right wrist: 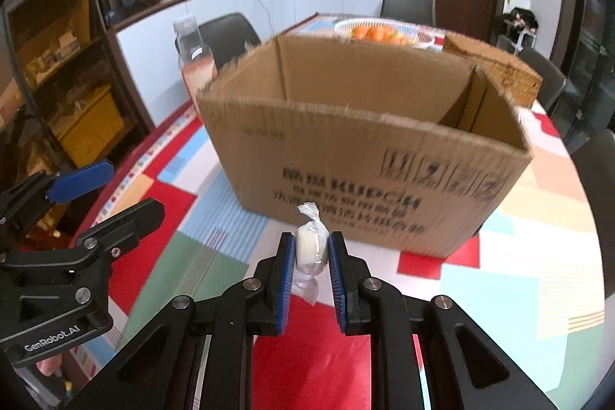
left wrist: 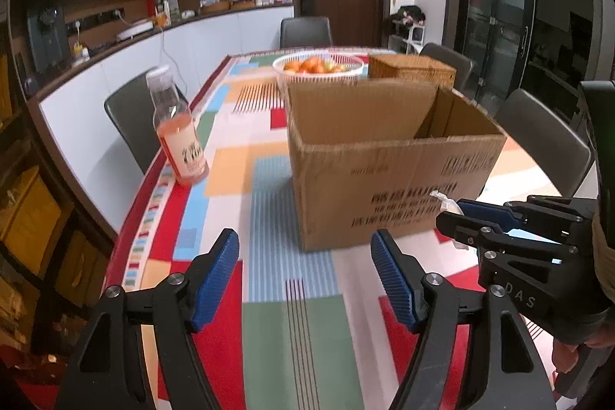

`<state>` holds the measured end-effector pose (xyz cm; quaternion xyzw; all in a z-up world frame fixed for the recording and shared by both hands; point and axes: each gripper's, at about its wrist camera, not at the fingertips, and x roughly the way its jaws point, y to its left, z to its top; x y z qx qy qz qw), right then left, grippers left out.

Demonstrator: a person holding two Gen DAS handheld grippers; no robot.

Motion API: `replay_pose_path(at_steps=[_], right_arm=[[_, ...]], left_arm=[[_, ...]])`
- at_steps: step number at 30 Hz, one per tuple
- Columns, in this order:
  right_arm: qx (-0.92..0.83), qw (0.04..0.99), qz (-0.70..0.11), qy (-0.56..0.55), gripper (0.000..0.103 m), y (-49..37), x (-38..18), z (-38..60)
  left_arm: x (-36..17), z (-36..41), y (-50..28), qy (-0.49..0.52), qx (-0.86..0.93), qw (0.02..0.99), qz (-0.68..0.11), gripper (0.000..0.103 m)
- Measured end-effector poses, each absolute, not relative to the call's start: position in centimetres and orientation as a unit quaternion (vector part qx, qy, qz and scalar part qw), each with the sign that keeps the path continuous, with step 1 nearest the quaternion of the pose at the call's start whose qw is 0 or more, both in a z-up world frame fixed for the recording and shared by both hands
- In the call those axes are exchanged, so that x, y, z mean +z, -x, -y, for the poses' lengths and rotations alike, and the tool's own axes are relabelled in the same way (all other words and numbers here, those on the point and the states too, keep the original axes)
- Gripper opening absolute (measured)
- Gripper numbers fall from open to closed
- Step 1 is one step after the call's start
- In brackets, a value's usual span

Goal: Organize snacks
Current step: 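Carry the white candy over the box and release it inside with the right tool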

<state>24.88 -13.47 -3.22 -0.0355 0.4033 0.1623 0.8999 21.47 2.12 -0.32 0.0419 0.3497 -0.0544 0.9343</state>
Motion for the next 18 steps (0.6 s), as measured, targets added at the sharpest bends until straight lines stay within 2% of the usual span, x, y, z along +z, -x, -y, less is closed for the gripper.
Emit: replay_pose_path(at_steps=[5, 7, 18], right_arm=[[0.155, 0.915, -0.372, 0.030, 0.019, -25.0, -0.9, 14.4], [0.152, 0.920, -0.361, 0.027, 0.019, -25.1, -0.1, 14.9], [0.130, 0.939, -0.318, 0.017, 0.019, -27.8, 3.3, 16.3]], left_arm=[[1.5, -1.5, -22.0, -0.046, -0.058, 0.942, -0.327, 0.072], [2.3, -1.2, -22.4, -0.049, -0.058, 0.945, -0.317, 0.077], [5.3, -0.2, -25.3, -0.061, -0.052, 0.958, -0.277, 0.088]])
